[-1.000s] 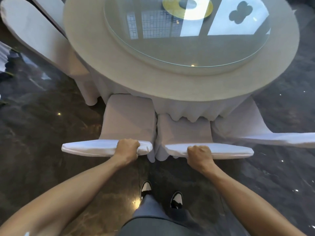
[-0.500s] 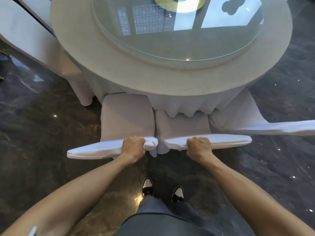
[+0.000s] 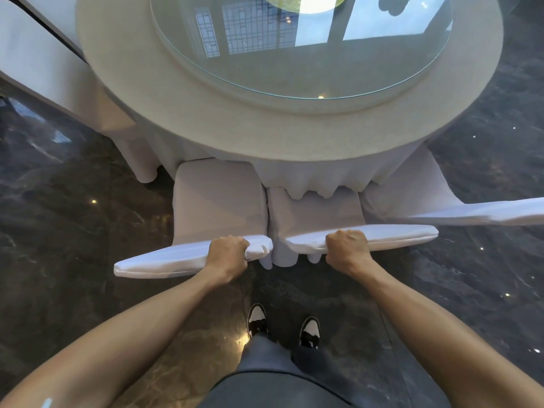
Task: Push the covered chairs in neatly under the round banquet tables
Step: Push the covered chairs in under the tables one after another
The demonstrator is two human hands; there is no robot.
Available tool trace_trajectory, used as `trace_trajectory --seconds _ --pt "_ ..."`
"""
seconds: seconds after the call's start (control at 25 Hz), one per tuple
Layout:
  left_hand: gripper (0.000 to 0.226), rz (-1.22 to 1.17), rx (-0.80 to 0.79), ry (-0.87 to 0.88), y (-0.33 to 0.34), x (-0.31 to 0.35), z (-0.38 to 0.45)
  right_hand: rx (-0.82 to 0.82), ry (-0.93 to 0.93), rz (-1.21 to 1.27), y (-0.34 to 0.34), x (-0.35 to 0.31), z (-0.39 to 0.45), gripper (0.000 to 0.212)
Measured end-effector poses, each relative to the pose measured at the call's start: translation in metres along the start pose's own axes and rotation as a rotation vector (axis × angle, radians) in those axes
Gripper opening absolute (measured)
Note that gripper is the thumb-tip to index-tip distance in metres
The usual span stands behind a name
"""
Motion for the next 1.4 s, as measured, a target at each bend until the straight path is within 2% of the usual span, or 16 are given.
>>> trace_trajectory --seconds 0.16,0.32,0.44,0.68,0.76,0.84,1.0,1.16,1.28,1.4 --pt "0.024 0.039 0.009 0.031 0.000 0.006 0.002 -0.003 0.006 0.010 0.004 -0.001 -0.002 0.021" --pt "0.029 0.087 -0.055 0.091 0.003 0.026 0.006 -0.007 0.012 0.046 0.011 0.003 0.001 0.018" --pt "0.032 0.039 -0.072 0.116 0.008 0.041 0.007 0.059 -0.038 0.099 0.013 0.009 -0.002 0.014" --pt "0.046 -0.090 -0.049 0.178 0.011 0.093 0.005 0.217 -0.068 0.152 0.009 0.059 -0.021 0.038" --pt "0.051 -0.156 -0.058 0.189 0.007 0.129 0.006 0.219 -0.089 0.202 0.011 0.083 -0.030 0.041" --pt "0.046 -0.217 -0.096 0.171 0.003 0.166 0.008 0.218 -0.106 0.284 0.008 0.108 -0.041 0.039" --pt "0.039 -0.048 -0.160 0.033 -0.004 0.227 0.017 0.253 -0.121 0.367 0.001 0.183 -0.068 0.025" --pt "0.035 0.074 -0.209 0.001 -0.026 0.279 0.024 0.324 0.013 0.371 0.003 0.277 -0.086 0.018" --pt "0.036 0.067 -0.139 0.060 -0.052 0.347 0.039 0.320 0.073 0.369 0.013 0.341 -0.098 0.018" --pt "0.048 -0.085 -0.049 0.163 -0.065 0.435 0.059 0.317 0.093 0.328 0.028 0.399 -0.103 0.026"
Point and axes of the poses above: each hand's wrist, its own z-axis towards the middle knuckle, its own y-axis out of the palm, x = y × z, the point moved 9 cm from there along z, towards the middle knuckle, and after that the axes turned 10 degrees about x, right-handed, at the moved point
